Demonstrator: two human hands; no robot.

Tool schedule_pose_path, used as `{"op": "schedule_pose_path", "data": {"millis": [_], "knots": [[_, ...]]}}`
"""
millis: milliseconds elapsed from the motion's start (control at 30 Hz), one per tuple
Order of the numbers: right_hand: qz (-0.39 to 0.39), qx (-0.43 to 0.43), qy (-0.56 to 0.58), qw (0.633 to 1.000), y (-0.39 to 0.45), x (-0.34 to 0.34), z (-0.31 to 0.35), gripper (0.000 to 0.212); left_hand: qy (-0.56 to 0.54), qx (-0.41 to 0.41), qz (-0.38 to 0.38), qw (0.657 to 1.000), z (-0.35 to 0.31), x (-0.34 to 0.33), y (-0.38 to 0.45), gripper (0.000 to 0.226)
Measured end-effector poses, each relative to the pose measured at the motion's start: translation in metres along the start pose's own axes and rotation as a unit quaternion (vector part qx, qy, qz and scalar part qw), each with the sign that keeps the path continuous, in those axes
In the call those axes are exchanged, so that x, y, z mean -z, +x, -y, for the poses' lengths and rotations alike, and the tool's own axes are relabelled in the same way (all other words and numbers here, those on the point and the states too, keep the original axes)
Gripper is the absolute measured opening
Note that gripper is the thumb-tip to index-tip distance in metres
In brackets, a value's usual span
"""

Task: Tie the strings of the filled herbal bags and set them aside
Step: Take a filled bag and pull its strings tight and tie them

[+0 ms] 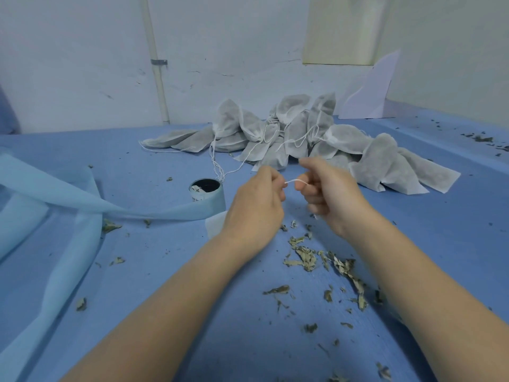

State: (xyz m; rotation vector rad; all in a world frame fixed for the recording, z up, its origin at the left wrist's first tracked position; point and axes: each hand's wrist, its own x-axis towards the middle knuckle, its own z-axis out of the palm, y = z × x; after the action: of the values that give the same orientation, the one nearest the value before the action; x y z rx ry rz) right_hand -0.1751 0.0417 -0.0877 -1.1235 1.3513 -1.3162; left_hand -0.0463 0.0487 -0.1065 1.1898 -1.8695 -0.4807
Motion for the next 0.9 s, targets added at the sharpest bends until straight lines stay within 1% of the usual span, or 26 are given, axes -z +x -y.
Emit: {"op": "schedule_pose_path", "data": {"millis": [33, 67, 133, 167, 233, 267, 333, 433, 533, 600, 667, 700, 767, 833, 900], "knots": [[0.023, -0.045, 0.076, 0.996, -0.001, 0.0, 0.001, 0.044, -0.017, -0.005, -0.003, 1.0, -0.001, 0.0, 0.0, 0.011], [0.05, -0.088, 0.153, 0.983, -0.001, 0.001, 0.002, 0.044, -0.038, -0.005, -0.01, 0.999, -0.002, 0.0, 0.0, 0.01], [0.092, -0.146, 0.285, 0.943, -0.003, 0.0, 0.001, 0.041, -0.091, 0.007, -0.03, 0.995, -0.005, -0.001, -0.001, 0.012], [0.102, -0.16, 0.335, 0.923, -0.005, 0.0, 0.001, 0.034, -0.12, 0.021, -0.041, 0.992, -0.006, -0.001, -0.001, 0.013], [0.106, -0.166, 0.405, 0.893, -0.01, -0.003, 0.001, 0.019, -0.168, 0.061, -0.056, 0.982, -0.007, -0.002, -0.002, 0.016], [0.105, -0.159, 0.423, 0.886, -0.012, -0.005, 0.001, 0.019, -0.187, 0.082, -0.065, 0.977, -0.007, -0.002, -0.002, 0.017], [0.111, -0.141, 0.429, 0.885, -0.016, -0.009, 0.0, 0.028, -0.212, 0.113, -0.086, 0.967, -0.005, -0.002, -0.002, 0.018], [0.128, -0.108, 0.38, 0.91, -0.019, -0.017, -0.002, 0.034, -0.214, 0.123, -0.109, 0.963, -0.001, -0.002, -0.001, 0.015], [0.113, -0.071, 0.291, 0.947, -0.018, -0.02, -0.004, 0.035, -0.205, 0.123, -0.113, 0.964, 0.001, -0.002, -0.002, 0.009], [0.092, -0.04, 0.204, 0.974, -0.018, -0.019, -0.005, 0.04, -0.191, 0.12, -0.112, 0.968, 0.001, -0.003, -0.004, 0.008], [0.063, 0.006, 0.078, 0.995, -0.02, -0.018, -0.006, 0.042, -0.18, 0.109, -0.113, 0.971, -0.001, -0.002, -0.006, 0.011], [0.047, 0.039, 0.0, 0.998, -0.022, -0.019, -0.006, 0.04, -0.173, 0.104, -0.115, 0.973, -0.001, -0.002, -0.006, 0.014], [0.031, 0.096, -0.129, 0.987, -0.024, -0.02, -0.007, 0.031, -0.154, 0.102, -0.113, 0.976, -0.001, -0.001, -0.006, 0.019], [0.032, 0.106, -0.192, 0.975, -0.024, -0.021, -0.008, 0.029, -0.127, 0.105, -0.097, 0.981, -0.001, -0.001, -0.007, 0.021], [0.035, 0.112, -0.214, 0.97, -0.024, -0.021, -0.008, 0.031, -0.113, 0.113, -0.097, 0.982, 0.001, -0.002, -0.006, 0.018]]}}
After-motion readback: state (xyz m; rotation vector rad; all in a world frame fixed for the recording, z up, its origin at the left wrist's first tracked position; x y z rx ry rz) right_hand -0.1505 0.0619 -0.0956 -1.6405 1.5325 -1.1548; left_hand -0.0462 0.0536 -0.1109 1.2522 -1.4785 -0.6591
